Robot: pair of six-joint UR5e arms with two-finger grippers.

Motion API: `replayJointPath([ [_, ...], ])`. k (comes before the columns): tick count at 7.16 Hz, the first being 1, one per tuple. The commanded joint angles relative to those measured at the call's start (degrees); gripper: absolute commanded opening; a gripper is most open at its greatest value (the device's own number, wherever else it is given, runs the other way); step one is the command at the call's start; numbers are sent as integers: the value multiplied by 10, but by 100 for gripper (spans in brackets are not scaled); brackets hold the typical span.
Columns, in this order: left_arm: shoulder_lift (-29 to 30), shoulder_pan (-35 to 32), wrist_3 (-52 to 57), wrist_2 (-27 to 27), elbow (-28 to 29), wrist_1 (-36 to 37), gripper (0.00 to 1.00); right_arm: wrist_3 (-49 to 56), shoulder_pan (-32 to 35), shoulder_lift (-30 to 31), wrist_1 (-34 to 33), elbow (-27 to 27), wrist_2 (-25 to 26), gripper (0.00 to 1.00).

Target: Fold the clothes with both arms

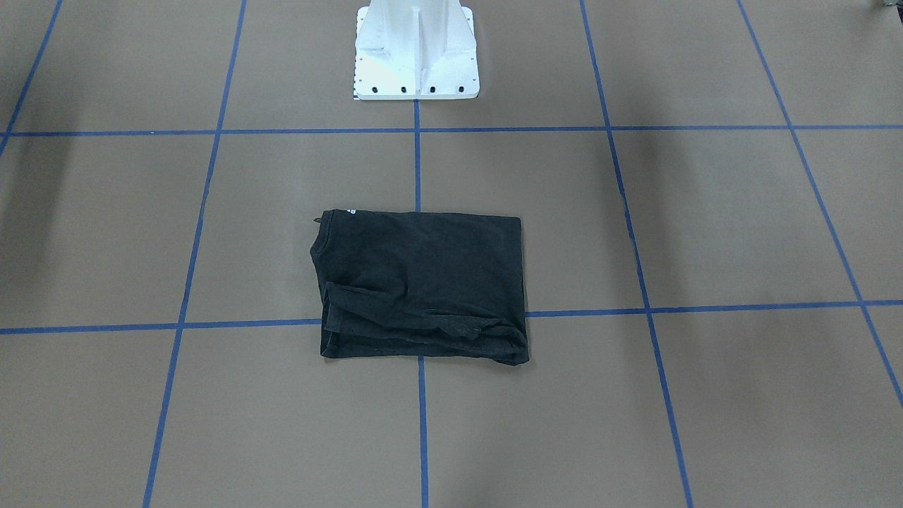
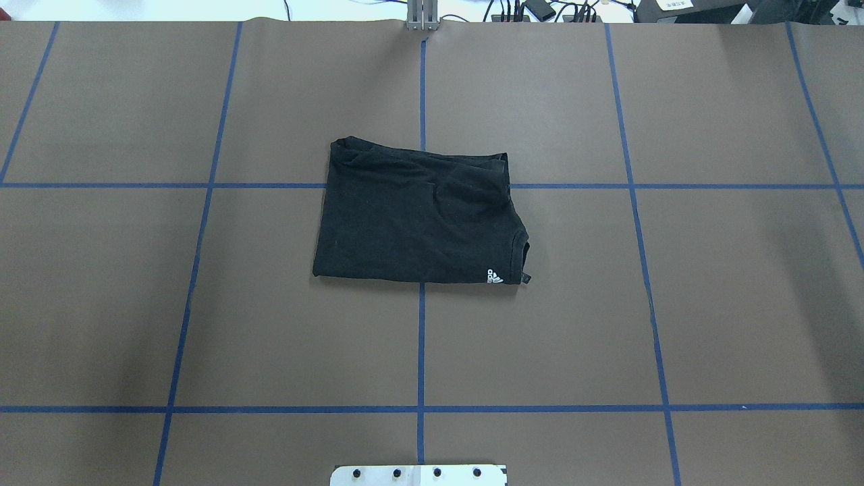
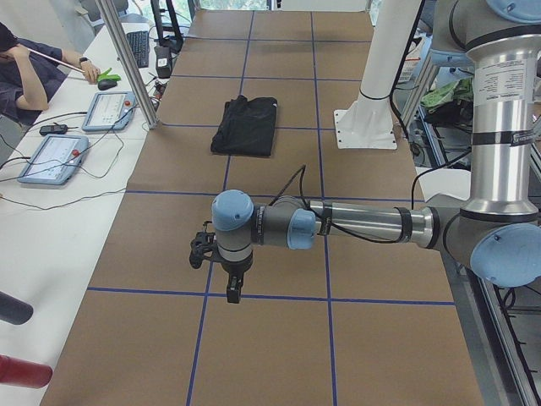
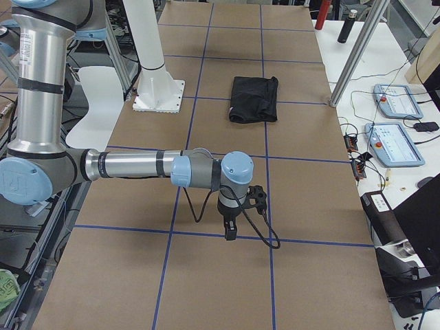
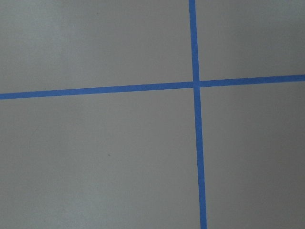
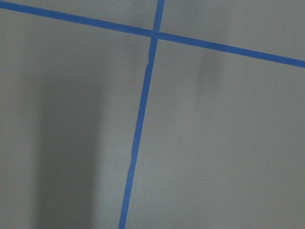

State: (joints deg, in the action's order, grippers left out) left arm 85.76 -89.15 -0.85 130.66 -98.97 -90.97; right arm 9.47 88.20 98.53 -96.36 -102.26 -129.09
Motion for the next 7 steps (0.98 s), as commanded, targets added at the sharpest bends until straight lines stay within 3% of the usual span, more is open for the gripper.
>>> replayJointPath([
  [1,-16,-2,32,9,-36,4,100,-10,0,-3,0,3,-4,100],
  [4,-38,0,77,3,-102,74,100,-15,-1,-4,0,2,-20,100],
  [7,-41,0,81,9,-104,75,100,-17,-1,-4,1,1,-20,100],
])
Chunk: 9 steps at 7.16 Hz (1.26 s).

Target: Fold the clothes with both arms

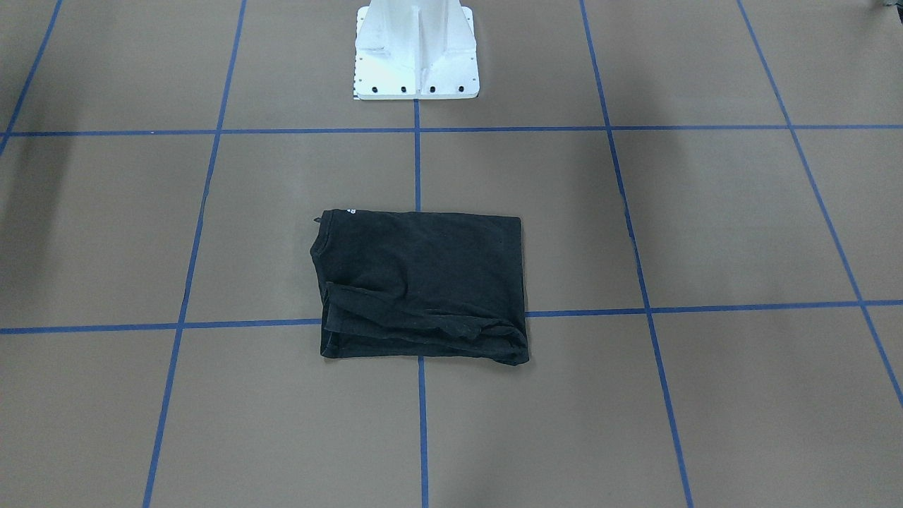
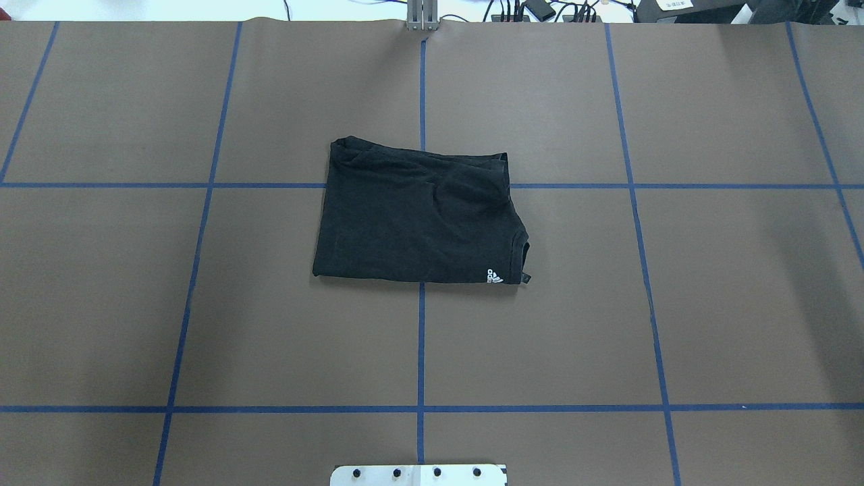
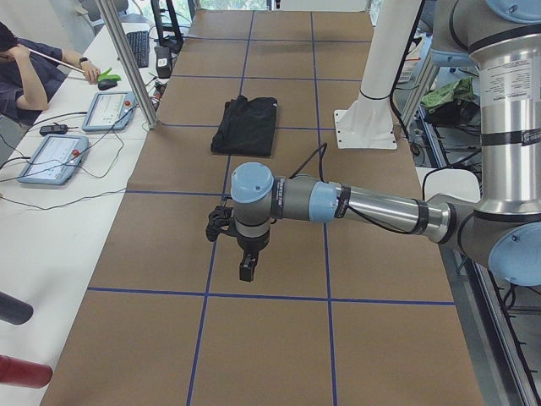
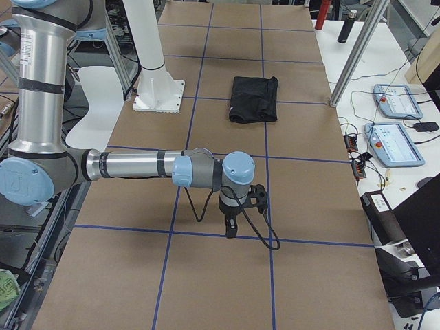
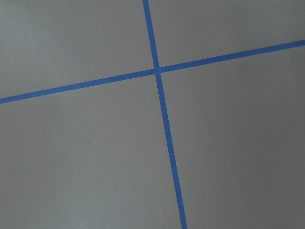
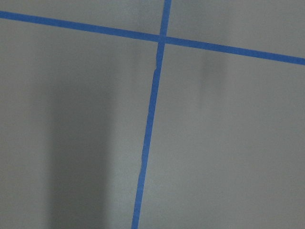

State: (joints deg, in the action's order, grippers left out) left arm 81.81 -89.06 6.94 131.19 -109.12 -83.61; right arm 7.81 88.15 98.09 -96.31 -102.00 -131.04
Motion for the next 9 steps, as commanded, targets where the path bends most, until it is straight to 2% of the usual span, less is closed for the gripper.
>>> replayJointPath([
  [1,-3,1,4,4,-1,3,100,-1,0,1,1,-4,0,100],
  [9,-4,3,3,3,7,2,100,-1,1,1,2,-13,1,100],
])
